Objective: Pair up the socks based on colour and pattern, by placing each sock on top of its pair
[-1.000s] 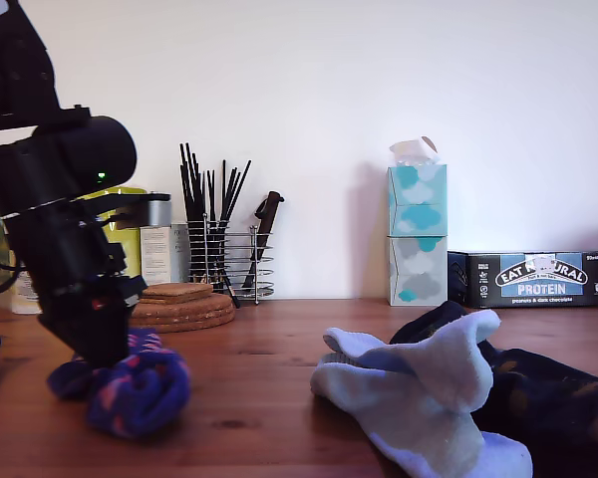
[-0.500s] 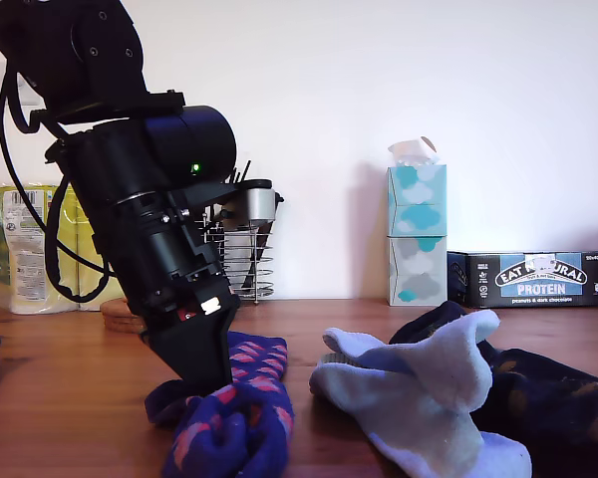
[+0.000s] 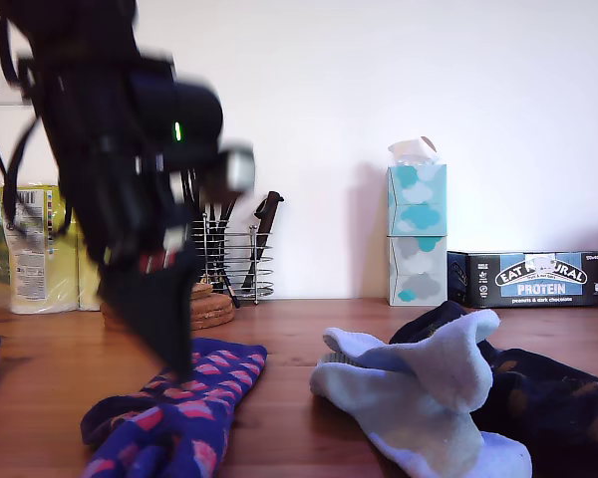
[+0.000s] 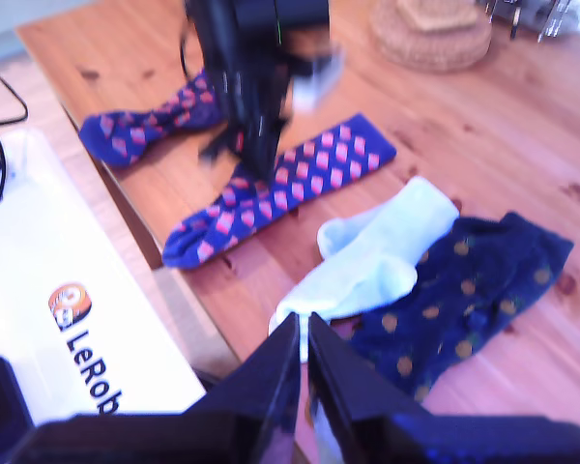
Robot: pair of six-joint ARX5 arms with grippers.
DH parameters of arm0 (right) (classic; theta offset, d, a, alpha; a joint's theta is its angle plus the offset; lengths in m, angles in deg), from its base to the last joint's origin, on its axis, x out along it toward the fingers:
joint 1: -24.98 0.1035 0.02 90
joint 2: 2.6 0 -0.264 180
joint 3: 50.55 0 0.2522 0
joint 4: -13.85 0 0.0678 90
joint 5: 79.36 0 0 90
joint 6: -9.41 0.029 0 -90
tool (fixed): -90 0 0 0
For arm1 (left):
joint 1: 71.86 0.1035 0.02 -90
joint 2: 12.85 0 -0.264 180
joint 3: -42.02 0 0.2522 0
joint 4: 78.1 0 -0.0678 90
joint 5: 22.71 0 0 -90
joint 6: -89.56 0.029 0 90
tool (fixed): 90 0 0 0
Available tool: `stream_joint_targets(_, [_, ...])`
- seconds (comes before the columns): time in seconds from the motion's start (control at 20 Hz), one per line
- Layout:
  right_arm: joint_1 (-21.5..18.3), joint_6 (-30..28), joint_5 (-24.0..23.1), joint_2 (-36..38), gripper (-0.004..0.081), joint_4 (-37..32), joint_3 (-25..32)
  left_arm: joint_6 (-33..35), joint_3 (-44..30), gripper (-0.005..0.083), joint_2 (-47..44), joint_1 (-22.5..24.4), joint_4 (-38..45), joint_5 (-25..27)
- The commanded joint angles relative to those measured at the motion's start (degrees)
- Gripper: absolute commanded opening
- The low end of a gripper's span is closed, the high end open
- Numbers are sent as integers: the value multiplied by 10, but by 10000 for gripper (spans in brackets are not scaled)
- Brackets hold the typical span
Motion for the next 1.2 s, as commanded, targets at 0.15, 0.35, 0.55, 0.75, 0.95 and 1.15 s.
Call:
stream_joint_targets(0.15, [4, -3, 3, 3, -13, -1, 3, -33, 7, -21, -93, 26, -6, -3])
stream_joint_targets(0.35, [4, -8, -3, 3, -13, -11, 3, -62, -21, -21, -122, 87, -49, 23])
stream_joint_targets(0.55, [4, -21, -3, 3, -13, -20, 3, -115, -62, -21, -174, 119, -106, 57])
stream_joint_targets(0.75, [4, -36, -3, -19, -13, -38, 3, -210, -90, -21, -234, 119, -219, 111])
stream_joint_targets(0.95, [4, -61, 5, -60, -13, -46, 3, -320, -96, 6, -278, 119, -356, 122])
stream_joint_targets(1.15, [4, -78, 38, -94, -13, -47, 3, -384, -96, 470, -282, 119, -367, 143])
